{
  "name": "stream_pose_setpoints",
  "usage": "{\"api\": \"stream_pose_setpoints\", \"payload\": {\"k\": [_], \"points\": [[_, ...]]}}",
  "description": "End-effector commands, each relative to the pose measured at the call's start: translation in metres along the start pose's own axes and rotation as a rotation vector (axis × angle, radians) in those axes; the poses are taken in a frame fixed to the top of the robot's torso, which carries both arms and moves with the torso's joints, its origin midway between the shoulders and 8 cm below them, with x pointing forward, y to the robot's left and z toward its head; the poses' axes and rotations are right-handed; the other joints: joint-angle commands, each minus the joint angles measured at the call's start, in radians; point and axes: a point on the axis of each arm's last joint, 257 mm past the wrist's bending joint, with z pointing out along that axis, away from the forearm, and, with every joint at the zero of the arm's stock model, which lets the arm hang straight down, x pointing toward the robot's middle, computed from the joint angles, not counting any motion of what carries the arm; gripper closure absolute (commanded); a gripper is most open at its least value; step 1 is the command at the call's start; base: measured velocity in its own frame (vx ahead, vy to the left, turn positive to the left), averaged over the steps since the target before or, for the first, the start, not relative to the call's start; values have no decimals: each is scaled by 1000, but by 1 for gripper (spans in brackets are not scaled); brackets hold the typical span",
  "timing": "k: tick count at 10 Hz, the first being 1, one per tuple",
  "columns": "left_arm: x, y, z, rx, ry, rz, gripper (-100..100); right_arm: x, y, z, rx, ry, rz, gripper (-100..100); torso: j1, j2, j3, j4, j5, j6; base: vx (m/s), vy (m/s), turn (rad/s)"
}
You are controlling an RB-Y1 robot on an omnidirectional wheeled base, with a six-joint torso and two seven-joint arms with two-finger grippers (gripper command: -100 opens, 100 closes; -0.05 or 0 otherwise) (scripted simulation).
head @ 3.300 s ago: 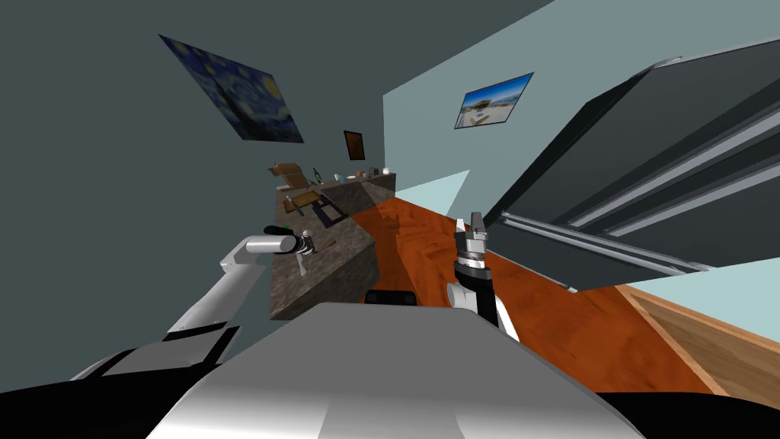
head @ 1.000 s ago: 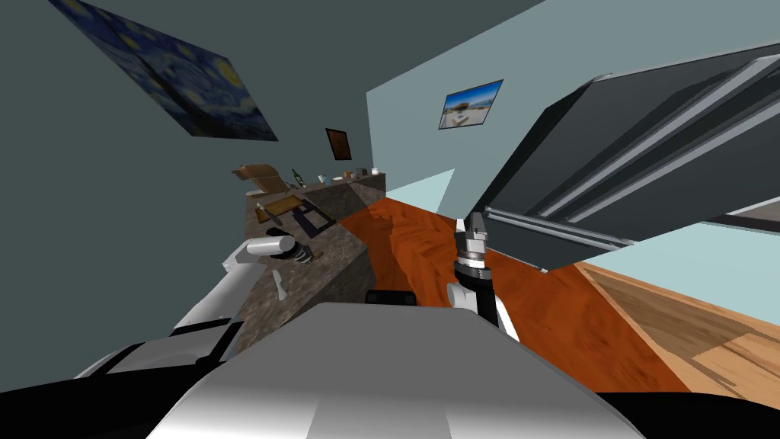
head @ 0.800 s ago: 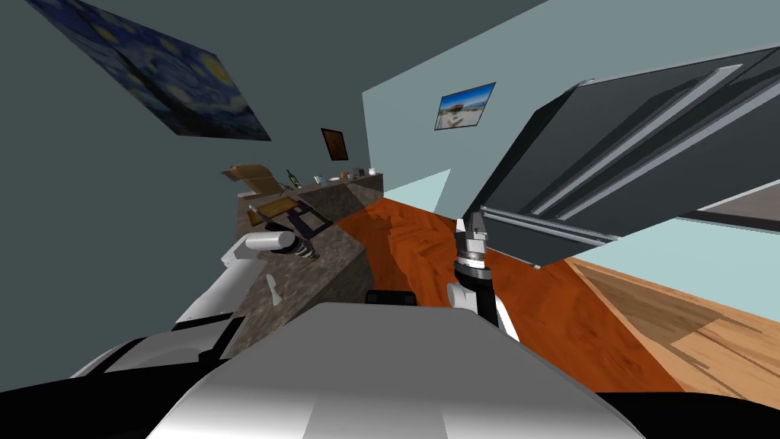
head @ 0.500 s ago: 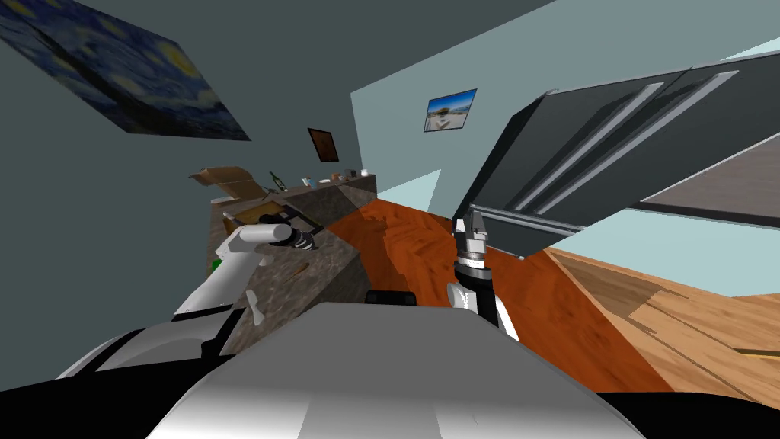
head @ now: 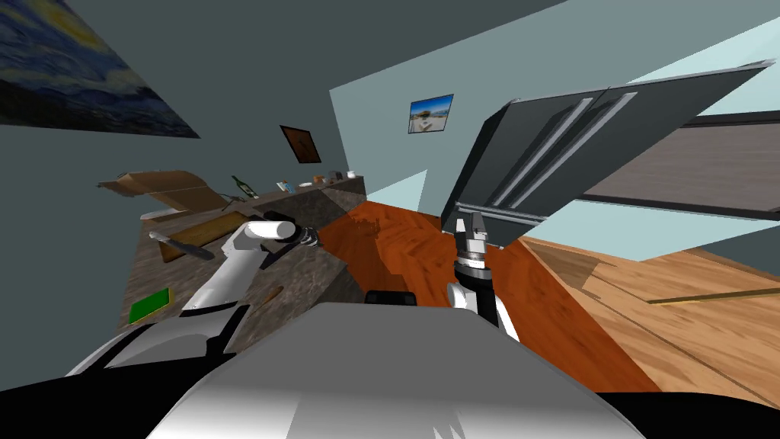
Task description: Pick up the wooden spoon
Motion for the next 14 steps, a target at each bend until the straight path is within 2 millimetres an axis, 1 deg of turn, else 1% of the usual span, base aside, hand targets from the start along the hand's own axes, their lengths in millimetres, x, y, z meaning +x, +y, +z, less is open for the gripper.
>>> {"api": "stream_pose_setpoints", "payload": {"k": [1, 3, 4, 5, 9, 10, 11, 12, 13, 14], "points": [[-18, 25, 10, -69, -45, -14, -100, 0, 0, 0, 0, 0, 0, 0, 0, 0, 0, 0, 0, 0, 157, -18, -2], [-52, 52, 17, -142, -125, -46, -100, 0, 0, 0, 0, 0, 0, 0, 1, 3, 1, 0, 1, -2, 74, -17, 157], [-62, 59, 18, -161, -148, -56, -100, 0, 0, 0, 0, 0, 0, 0, 2, 7, 4, 1, 1, -2, -11, -3, 123], [-83, 71, 18, -195, -197, -77, -100, 0, 0, 0, 0, 0, 0, 0, 3, 10, 6, 2, 1, -1, -41, 5, 177], [-123, 91, 15, -251, -293, -120, -100, 0, 0, 0, 0, 0, 0, 0, 3, 15, 9, 3, 1, -1, -46, 2, 126], [-148, 100, 10, -277, -353, -148, -100, 0, 0, 0, 0, 0, 0, 0, 4, 15, 9, 3, 1, -1, -71, 11, 208], [-160, 102, 6, -285, -385, -163, -100, 0, 0, 0, 0, 0, 0, 0, 4, 16, 9, 4, 1, -2, -87, 17, 239], [-152, 98, 9, -276, -360, -150, -100, 0, 0, 0, 0, 0, 0, 0, 4, 17, 10, 4, 1, -2, -39, 9, 49], [-155, 99, 8, -280, -365, -154, 0, 0, 0, 0, 0, 0, 0, 0, 3, 15, 9, 4, 1, 0, -8, 2, -8], [-160, 105, 18, -280, -366, -156, -100, 0, 0, 0, 0, 0, 0, 0, 2, 13, 8, 3, 0, 0, 6, 7, -19]]}}
